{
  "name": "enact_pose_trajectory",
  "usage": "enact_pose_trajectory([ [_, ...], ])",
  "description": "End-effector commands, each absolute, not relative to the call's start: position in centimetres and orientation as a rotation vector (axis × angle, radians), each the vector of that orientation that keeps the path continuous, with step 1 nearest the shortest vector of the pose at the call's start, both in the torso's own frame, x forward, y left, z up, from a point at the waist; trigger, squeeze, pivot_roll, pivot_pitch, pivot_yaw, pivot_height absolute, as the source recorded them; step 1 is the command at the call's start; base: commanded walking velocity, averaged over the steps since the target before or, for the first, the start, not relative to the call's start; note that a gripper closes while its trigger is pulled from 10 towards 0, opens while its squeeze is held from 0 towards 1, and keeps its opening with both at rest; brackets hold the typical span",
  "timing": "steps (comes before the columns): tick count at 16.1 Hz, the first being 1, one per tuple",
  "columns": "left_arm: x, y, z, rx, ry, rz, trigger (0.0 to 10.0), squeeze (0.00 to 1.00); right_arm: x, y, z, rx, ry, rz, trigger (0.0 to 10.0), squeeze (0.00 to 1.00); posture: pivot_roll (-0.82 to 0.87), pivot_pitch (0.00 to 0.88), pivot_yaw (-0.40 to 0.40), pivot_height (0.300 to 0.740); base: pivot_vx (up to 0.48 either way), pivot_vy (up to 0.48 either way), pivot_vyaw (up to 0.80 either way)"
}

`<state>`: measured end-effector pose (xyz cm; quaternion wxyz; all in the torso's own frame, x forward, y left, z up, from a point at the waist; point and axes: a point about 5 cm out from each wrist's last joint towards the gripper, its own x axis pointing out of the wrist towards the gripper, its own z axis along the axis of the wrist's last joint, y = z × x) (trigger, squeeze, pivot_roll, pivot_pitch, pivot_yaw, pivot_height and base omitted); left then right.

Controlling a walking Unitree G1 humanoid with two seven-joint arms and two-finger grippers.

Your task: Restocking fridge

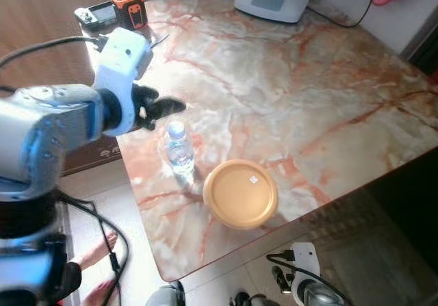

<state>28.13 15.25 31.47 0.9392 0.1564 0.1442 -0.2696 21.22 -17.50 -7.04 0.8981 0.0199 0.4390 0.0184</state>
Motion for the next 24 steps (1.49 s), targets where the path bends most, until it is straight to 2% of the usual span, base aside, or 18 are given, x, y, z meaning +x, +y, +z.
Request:
enact_pose_trajectory([
  [1,27.9,14.9,31.1,0.364,0.322,-0.606,10.0,0.0,20.2,-17.7,-7.6,0.052,0.948,0.02,10.0,0.0,0.21,0.21,-0.049,0.74,0.0,0.0,0.0],
  [4,28.0,14.2,29.9,0.357,0.356,-0.669,10.0,0.0,20.1,-17.7,-7.7,0.054,0.946,0.01,10.0,0.0,0.2,0.21,-0.052,0.74,0.0,0.0,0.0],
  [8,28.5,13.6,30.5,0.377,0.323,-0.71,10.0,0.0,20.1,-17.9,-7.6,0.051,0.939,-0.004,10.0,0.0,0.19,0.211,-0.058,0.74,0.0,0.0,0.0],
  [19,28.3,13.7,29.6,0.45,0.363,-0.749,10.0,0.0,20.1,-17.9,-7.7,0.054,0.94,-0.005,10.0,0.0,0.19,0.208,-0.056,0.74,0.0,0.0,0.0],
  [20,28.3,13.6,29.6,0.455,0.355,-0.752,10.0,1.0,20.1,-17.9,-7.7,0.054,0.94,-0.005,10.0,0.0,0.18,0.207,-0.056,0.74,0.0,0.0,0.0],
  [22,28.4,13.6,29.6,0.447,0.355,-0.74,10.0,1.0,20.1,-17.9,-7.7,0.055,0.941,-0.005,10.0,0.0,0.18,0.209,-0.056,0.74,0.0,0.0,0.0],
  [23,28.5,13.6,29.7,0.455,0.356,-0.735,10.0,0.0,20.1,-17.9,-7.7,0.056,0.942,-0.003,10.0,0.0,0.18,0.209,-0.056,0.74,0.0,0.0,0.0],
  [24,28.5,13.6,29.6,0.458,0.363,-0.741,10.0,0.0,20.1,-17.9,-7.7,0.056,0.942,-0.002,10.0,0.0,0.19,0.21,-0.056,0.74,0.0,0.0,0.0],
])
